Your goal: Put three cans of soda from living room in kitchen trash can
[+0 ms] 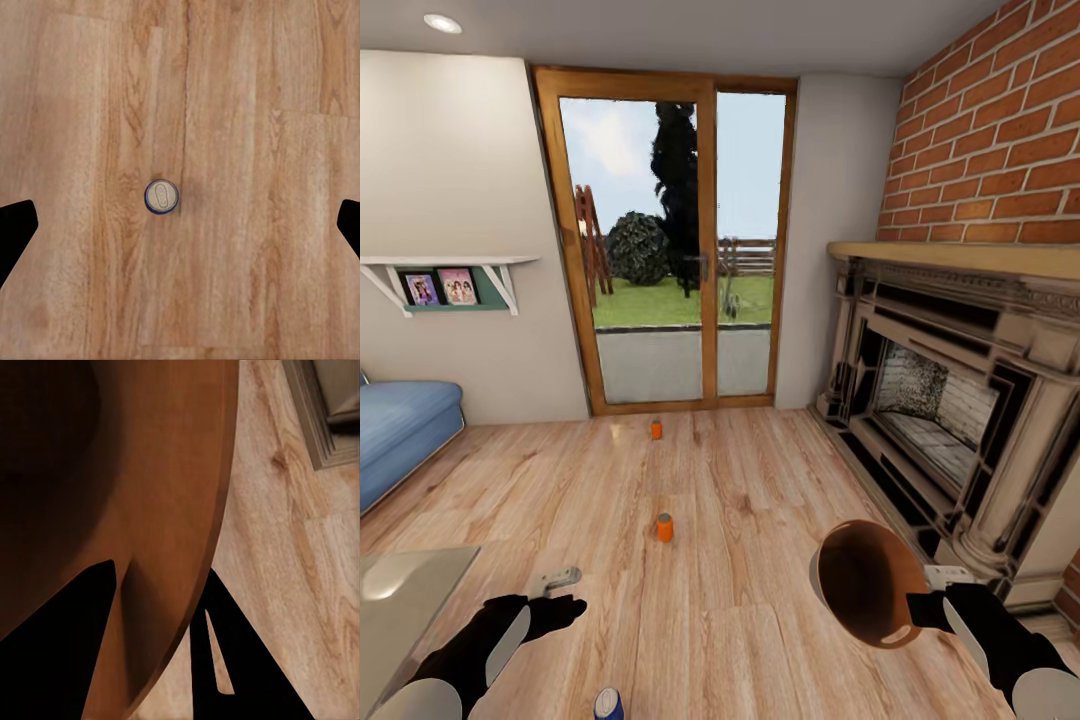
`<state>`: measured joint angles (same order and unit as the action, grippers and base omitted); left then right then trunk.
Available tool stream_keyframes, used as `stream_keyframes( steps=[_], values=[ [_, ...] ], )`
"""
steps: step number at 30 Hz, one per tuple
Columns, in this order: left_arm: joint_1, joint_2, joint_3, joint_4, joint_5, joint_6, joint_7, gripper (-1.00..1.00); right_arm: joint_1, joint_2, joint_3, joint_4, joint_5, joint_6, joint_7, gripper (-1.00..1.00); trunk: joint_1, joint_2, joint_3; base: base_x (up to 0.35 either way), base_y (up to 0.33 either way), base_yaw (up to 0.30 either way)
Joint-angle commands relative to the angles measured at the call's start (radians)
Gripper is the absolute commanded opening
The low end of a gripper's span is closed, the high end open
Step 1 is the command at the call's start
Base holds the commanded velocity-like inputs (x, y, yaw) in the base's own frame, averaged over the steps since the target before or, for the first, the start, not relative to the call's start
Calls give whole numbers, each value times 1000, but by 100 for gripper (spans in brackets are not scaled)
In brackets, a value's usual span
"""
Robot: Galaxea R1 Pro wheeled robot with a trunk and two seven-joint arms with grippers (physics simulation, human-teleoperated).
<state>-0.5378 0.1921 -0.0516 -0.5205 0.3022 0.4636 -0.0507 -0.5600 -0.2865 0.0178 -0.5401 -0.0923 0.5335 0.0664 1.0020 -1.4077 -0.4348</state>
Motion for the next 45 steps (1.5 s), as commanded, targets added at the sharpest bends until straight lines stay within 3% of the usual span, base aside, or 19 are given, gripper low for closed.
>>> stream_keyframes(
  steps=[1,30,34,36,45],
  values=[
    [0,0,0,0,0,-1,0,100,-1,0,-1,-1,-7,0,0,-100,4,-7,-3,0,0,0],
    [0,0,1,0,3,-20,0,100,-7,2,5,1,-2,9,1,-100,115,-210,-94,0,0,0],
    [-1,0,1,0,3,-23,0,100,-70,2,5,-5,4,104,0,-100,130,-238,-106,0,0,0],
    [-1,0,1,0,3,-25,0,100,-129,5,4,-8,45,177,0,-100,138,-252,-113,0,0,0],
    [-1,0,1,0,3,-27,-1,100,-189,19,4,-9,73,207,-2,-100,173,-315,-139,0,0,0]
  ],
)
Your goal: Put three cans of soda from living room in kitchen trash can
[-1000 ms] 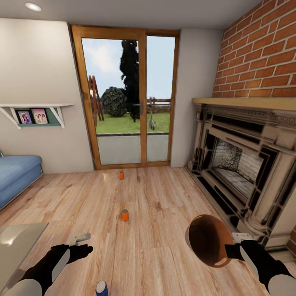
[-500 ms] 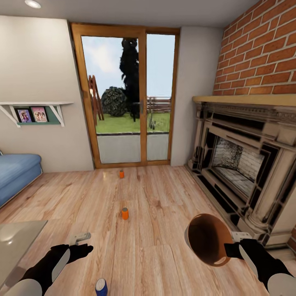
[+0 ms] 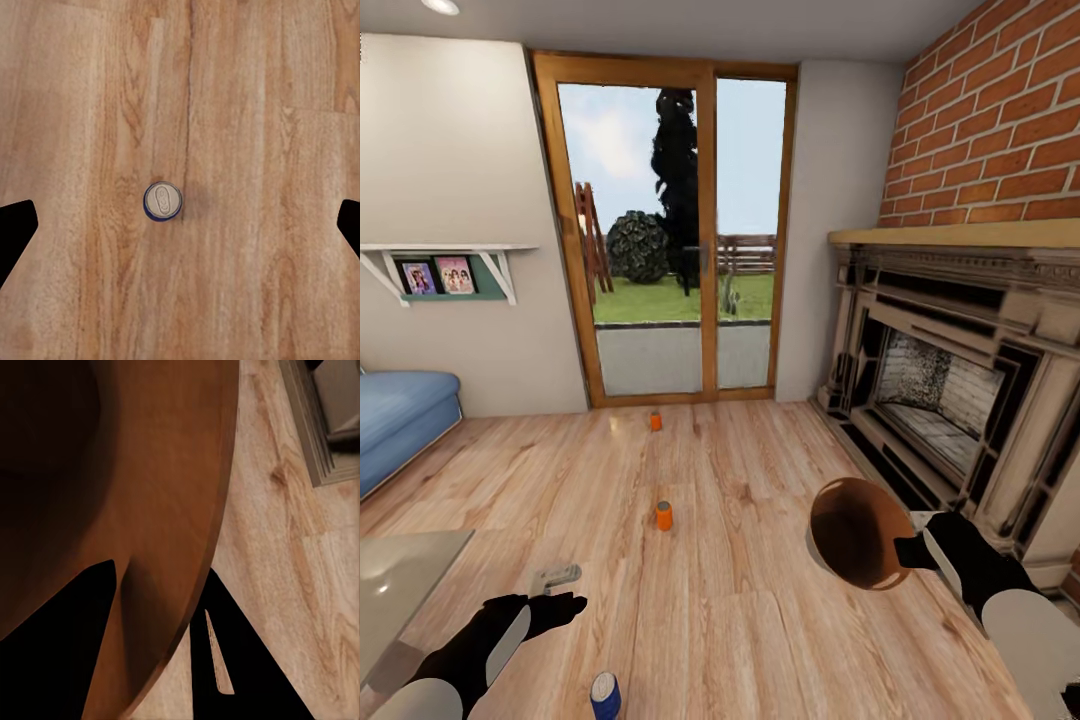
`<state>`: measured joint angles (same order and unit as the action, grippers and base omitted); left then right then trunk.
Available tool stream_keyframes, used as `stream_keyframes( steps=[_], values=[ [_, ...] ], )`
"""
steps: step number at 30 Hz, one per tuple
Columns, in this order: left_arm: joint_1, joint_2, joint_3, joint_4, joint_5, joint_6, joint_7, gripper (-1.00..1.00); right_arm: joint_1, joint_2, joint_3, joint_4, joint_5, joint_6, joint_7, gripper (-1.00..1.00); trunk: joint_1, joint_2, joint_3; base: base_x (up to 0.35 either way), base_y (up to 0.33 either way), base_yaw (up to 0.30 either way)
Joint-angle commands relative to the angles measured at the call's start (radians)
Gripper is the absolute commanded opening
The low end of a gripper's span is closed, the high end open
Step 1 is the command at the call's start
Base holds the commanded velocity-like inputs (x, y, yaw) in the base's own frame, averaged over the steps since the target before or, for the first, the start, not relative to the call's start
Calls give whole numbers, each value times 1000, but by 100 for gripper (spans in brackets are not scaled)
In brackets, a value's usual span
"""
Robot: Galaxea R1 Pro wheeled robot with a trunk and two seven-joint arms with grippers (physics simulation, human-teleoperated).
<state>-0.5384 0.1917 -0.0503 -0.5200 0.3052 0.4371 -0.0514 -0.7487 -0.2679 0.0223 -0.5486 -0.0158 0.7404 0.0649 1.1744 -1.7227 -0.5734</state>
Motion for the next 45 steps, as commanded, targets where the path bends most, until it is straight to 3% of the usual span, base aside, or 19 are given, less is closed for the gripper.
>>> stream_keyframes(
  steps=[1,25,45],
  values=[
    [0,0,0,0,0,0,0,100,-3,2,-1,0,-3,1,0,-100,4,-7,-2,0,0,0],
    [0,0,-1,0,1,-1,-1,100,-12,10,3,4,1,3,0,-100,96,-175,-45,0,0,0],
    [0,0,-2,0,2,-1,-1,100,-11,10,4,10,-3,1,4,-100,173,-315,-132,0,0,0]
  ],
)
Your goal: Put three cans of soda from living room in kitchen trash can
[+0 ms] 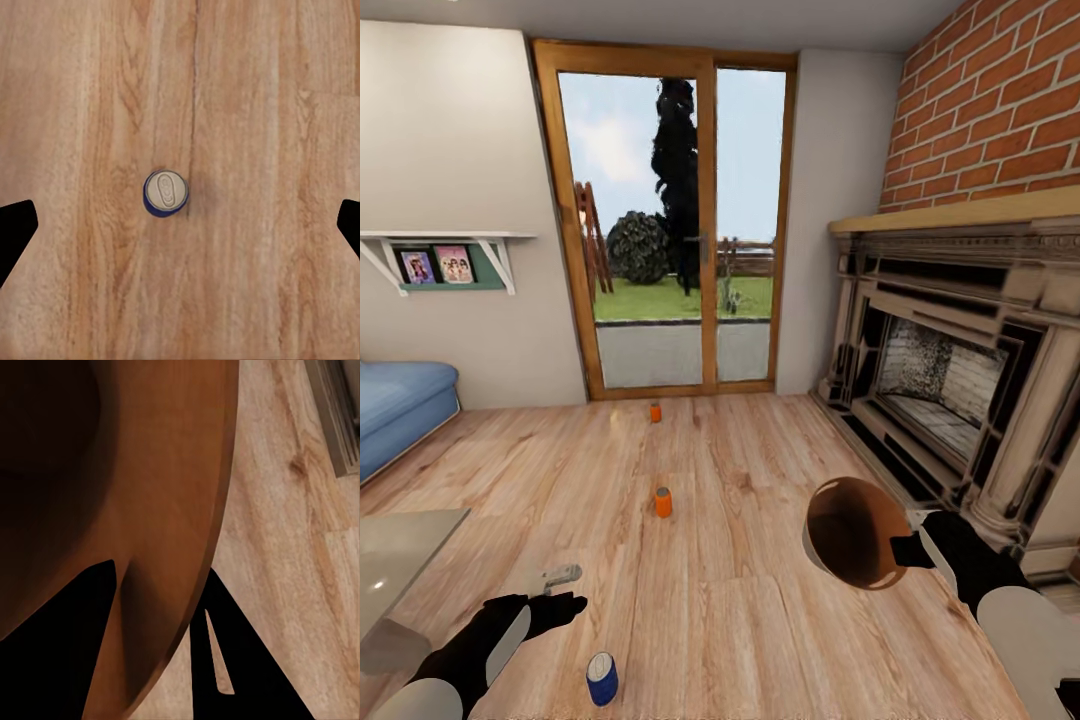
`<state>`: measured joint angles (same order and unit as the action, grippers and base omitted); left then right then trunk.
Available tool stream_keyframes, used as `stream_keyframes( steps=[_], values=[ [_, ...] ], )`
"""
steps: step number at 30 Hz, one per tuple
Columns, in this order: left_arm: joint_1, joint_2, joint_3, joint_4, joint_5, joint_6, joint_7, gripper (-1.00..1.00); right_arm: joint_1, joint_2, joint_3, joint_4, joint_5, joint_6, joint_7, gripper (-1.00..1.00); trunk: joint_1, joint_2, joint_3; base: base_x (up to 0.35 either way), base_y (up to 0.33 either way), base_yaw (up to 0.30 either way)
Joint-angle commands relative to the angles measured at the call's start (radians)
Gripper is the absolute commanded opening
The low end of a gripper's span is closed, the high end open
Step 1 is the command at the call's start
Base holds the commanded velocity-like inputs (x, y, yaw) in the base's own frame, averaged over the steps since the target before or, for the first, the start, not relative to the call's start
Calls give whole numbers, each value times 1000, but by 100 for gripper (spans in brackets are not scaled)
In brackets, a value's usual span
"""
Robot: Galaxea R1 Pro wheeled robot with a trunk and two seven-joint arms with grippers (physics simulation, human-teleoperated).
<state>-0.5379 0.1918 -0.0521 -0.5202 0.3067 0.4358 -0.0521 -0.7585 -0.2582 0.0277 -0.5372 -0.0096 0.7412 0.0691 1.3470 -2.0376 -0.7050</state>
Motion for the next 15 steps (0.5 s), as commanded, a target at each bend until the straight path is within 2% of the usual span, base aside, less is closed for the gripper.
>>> stream_keyframes(
  steps=[1,7,9,12,14,15],
  values=[
    [0,0,0,0,0,0,0,100,-1,0,-1,-2,-9,0,0,-100,4,-7,-5,0,0,0],
    [-1,0,-1,-1,1,0,0,100,-11,0,-4,-11,-7,18,0,-100,27,-49,-33,0,0,0],
    [-1,0,-2,-1,0,0,0,100,-50,-1,-4,-12,-6,76,-1,-100,35,-63,-42,0,0,0],
    [-1,0,-2,-1,1,0,0,100,-72,-1,-4,-13,-5,95,-2,-100,46,-84,-56,0,0,0],
    [0,0,-2,-1,1,0,0,100,-147,0,10,-13,-2,149,-4,-100,54,-98,-65,0,0,0],
    [0,0,-2,-1,0,0,0,100,-161,0,15,-14,0,165,-4,-100,58,-105,-70,0,0,0]
  ],
)
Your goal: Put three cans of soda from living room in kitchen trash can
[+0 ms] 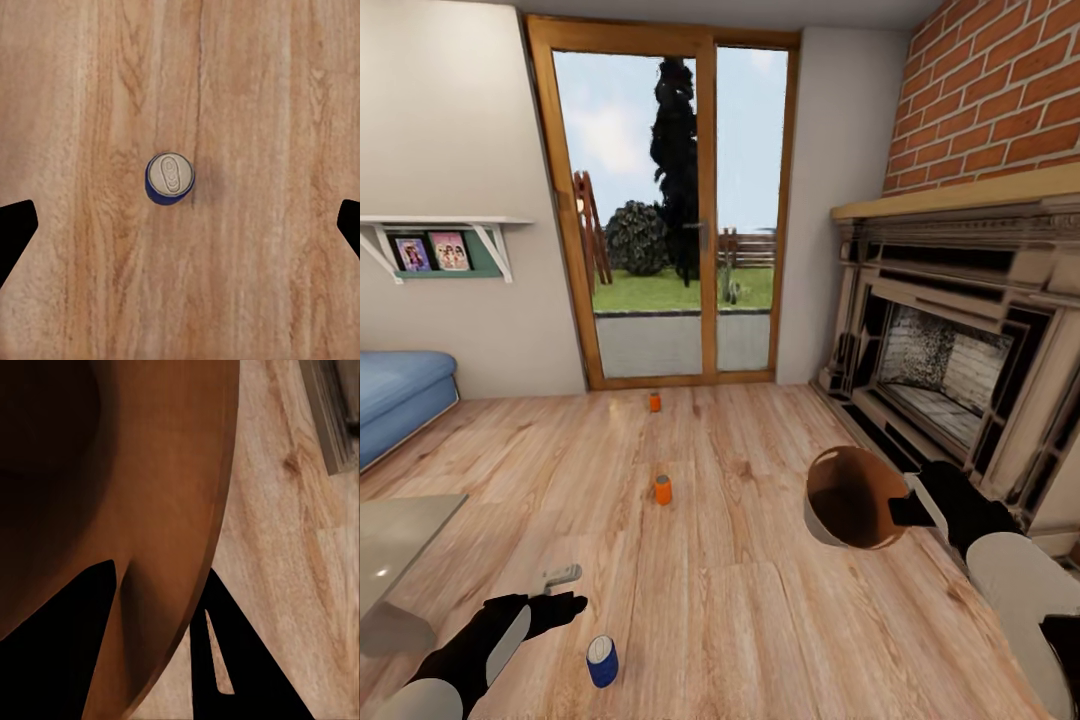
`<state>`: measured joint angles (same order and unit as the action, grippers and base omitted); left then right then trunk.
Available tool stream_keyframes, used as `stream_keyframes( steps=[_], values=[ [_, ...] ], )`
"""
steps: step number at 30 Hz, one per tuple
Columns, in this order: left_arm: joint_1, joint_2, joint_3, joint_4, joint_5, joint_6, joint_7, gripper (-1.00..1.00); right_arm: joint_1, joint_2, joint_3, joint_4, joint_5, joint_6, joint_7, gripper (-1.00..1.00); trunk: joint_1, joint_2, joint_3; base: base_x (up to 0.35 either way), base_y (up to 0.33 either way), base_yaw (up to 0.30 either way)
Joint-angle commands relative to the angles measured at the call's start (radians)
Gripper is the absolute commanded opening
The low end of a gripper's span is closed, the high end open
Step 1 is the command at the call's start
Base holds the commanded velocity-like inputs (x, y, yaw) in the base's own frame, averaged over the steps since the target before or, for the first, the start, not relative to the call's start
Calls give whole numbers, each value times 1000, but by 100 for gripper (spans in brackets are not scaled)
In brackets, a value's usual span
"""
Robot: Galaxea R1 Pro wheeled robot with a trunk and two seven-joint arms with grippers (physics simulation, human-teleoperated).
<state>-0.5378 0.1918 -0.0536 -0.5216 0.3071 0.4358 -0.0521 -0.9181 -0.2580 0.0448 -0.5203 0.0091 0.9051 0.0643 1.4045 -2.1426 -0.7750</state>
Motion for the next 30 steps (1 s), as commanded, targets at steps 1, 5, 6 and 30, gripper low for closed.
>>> stream_keyframes(
  steps=[1,5,6,30],
  values=[
    [0,0,0,0,0,0,0,100,-28,0,9,-31,-12,31,-2,-100,4,-7,-5,0,0,0],
    [-1,0,0,0,1,0,0,100,-87,6,31,-32,9,83,-32,-100,19,-35,-23,0,0,0],
    [-1,0,0,0,1,0,0,100,-90,9,31,-31,10,86,-38,-100,23,-42,-28,0,0,0],
    [1,0,0,0,1,3,-11,100,-139,43,40,-27,15,95,-106,-100,54,-98,-73,108,0,0]
  ],
)
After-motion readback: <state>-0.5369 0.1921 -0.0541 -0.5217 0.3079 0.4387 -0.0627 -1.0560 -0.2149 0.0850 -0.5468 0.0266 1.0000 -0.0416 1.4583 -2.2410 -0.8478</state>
